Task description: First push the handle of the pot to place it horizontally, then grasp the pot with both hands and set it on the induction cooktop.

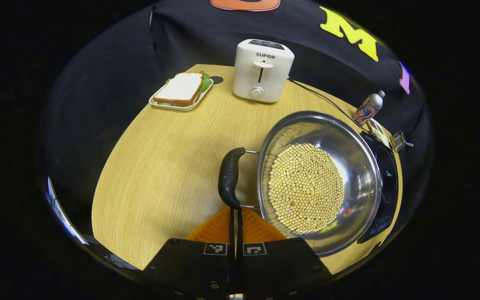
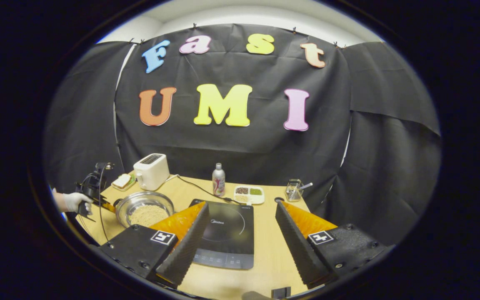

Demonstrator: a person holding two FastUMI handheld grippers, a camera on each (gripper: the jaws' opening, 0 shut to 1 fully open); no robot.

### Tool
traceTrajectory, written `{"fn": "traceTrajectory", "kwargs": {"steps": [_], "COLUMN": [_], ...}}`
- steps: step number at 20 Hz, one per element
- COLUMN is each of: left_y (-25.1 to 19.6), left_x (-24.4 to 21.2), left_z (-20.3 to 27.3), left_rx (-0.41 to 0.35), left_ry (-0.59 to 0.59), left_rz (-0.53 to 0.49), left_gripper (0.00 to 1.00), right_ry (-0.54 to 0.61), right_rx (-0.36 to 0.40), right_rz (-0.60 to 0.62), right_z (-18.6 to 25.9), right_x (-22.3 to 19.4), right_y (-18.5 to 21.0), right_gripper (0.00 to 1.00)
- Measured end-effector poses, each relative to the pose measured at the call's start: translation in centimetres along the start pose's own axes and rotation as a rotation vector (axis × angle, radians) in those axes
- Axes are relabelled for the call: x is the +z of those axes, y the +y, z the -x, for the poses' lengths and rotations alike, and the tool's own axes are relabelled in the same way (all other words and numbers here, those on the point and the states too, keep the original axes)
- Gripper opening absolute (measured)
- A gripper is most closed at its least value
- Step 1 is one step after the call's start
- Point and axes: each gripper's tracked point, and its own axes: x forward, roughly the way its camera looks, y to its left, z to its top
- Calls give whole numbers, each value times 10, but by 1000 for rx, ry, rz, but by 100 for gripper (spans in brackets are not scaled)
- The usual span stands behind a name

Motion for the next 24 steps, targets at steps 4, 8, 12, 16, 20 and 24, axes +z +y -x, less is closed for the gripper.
{"fn": "traceTrajectory", "kwargs": {"steps": [4,8,12,16,20,24], "left_y": [2,4,2,10,26,44], "left_x": [8,9,13,12,19,29], "left_z": [-5,-11,-10,6,31,48], "left_rx": [1,7,4,19,51,69], "left_ry": [4,24,3,-53,-177,-265], "left_rz": [0,-20,-24,-26,-49,-40], "left_gripper": [0,0,0,0,10,34], "right_ry": [3,7,-8,14,70,129], "right_rx": [4,4,0,29,90,155], "right_rz": [4,4,16,-23,-53,-42], "right_z": [-1,-2,-2,-12,-29,-56], "right_x": [0,-3,-1,-9,-26,-43], "right_y": [6,9,12,24,48,78], "right_gripper": [99,99,99,100,99,100]}}
